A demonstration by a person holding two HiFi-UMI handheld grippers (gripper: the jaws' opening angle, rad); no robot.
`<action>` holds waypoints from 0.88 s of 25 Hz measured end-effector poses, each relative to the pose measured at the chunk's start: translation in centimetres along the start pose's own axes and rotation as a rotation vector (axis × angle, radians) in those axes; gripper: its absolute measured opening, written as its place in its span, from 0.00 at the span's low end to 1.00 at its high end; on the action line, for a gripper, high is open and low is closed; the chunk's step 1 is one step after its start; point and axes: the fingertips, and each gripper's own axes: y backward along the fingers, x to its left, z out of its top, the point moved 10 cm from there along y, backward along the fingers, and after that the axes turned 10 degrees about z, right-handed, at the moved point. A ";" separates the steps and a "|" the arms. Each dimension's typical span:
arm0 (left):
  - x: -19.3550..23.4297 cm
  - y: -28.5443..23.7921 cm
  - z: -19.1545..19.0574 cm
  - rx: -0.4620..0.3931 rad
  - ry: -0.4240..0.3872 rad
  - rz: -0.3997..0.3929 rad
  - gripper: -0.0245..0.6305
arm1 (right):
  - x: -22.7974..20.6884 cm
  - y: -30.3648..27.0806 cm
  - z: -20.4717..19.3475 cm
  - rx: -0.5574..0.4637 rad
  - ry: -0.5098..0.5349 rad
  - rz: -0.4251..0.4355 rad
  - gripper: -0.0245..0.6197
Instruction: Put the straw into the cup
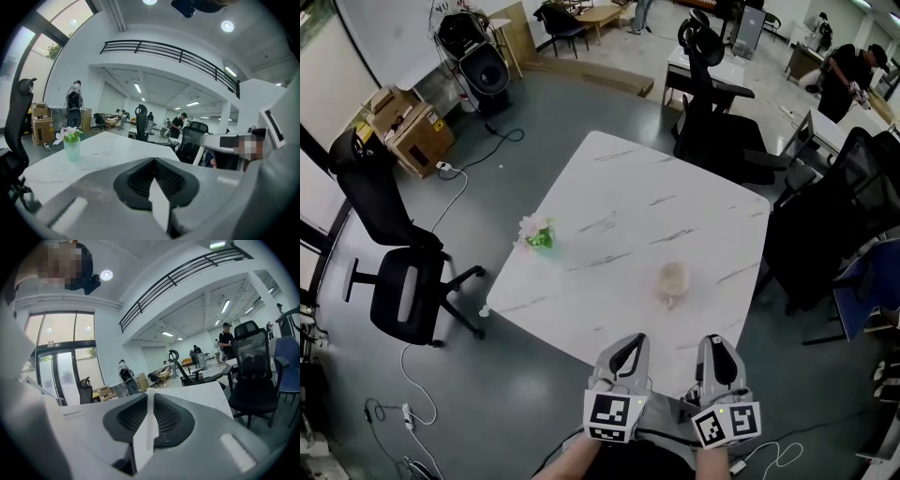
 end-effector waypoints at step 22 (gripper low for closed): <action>-0.7 -6.4 0.8 0.104 -0.024 0.039 0.04 | -5.9 -7.2 0.7 0.032 -0.072 0.070 0.10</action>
